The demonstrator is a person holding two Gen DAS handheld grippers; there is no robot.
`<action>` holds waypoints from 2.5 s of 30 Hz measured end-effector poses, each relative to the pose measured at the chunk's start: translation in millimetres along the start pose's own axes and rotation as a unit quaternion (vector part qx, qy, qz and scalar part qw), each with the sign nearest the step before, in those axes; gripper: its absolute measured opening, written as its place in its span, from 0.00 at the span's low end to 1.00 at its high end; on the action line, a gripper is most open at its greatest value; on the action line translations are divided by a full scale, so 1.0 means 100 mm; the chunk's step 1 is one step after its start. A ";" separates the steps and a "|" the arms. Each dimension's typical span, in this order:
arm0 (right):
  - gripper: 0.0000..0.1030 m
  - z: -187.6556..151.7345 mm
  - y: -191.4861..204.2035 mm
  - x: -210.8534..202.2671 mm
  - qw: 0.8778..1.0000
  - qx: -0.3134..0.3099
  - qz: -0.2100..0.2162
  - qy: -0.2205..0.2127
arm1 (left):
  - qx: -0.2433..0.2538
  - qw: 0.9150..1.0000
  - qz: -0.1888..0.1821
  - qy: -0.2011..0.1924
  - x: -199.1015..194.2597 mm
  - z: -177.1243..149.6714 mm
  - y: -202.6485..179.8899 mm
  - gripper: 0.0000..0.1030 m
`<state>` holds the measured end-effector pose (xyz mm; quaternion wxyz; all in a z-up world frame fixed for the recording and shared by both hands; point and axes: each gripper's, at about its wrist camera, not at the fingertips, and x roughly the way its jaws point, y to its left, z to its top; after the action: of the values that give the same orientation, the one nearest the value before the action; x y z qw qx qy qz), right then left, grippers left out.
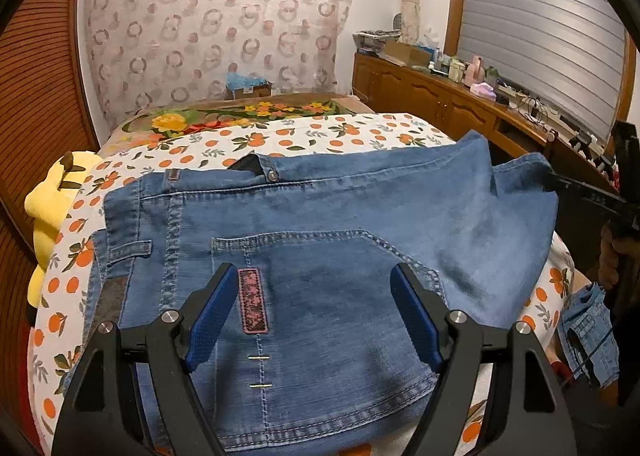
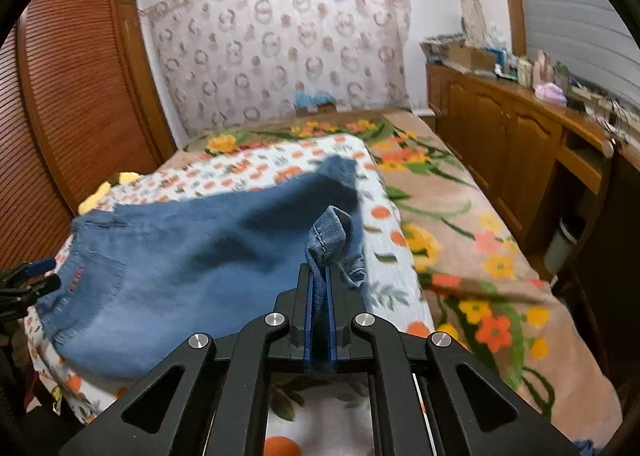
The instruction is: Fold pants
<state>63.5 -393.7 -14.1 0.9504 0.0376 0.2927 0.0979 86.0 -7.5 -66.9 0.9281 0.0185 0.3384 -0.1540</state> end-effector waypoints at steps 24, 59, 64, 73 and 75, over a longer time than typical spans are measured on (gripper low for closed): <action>0.04 0.66 2.53 -0.24 0.941 -0.220 0.250 -0.059 | -0.069 0.995 0.065 -0.030 -0.60 -0.23 0.83 0.77; 0.43 0.67 2.74 1.30 0.946 -0.212 0.194 0.148 | -0.059 0.997 0.034 0.020 -0.05 -0.18 0.94 0.37; 0.19 0.67 2.81 1.44 0.935 -0.202 0.229 0.180 | -0.052 0.998 0.036 0.009 -0.14 -0.19 0.88 0.09; 0.04 1.08 3.15 0.98 0.926 -0.211 0.292 0.109 | -0.078 0.995 0.031 -0.059 -0.76 -0.20 0.93 0.06; 0.04 1.19 3.28 0.88 0.924 -0.218 0.301 0.090 | -0.081 0.994 0.035 -0.067 -0.87 -0.22 0.96 0.06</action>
<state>147.7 -56.0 78.5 0.8304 -0.0929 0.3235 0.4441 37.8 110.6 -35.1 0.9520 -0.0552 0.2857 -0.0947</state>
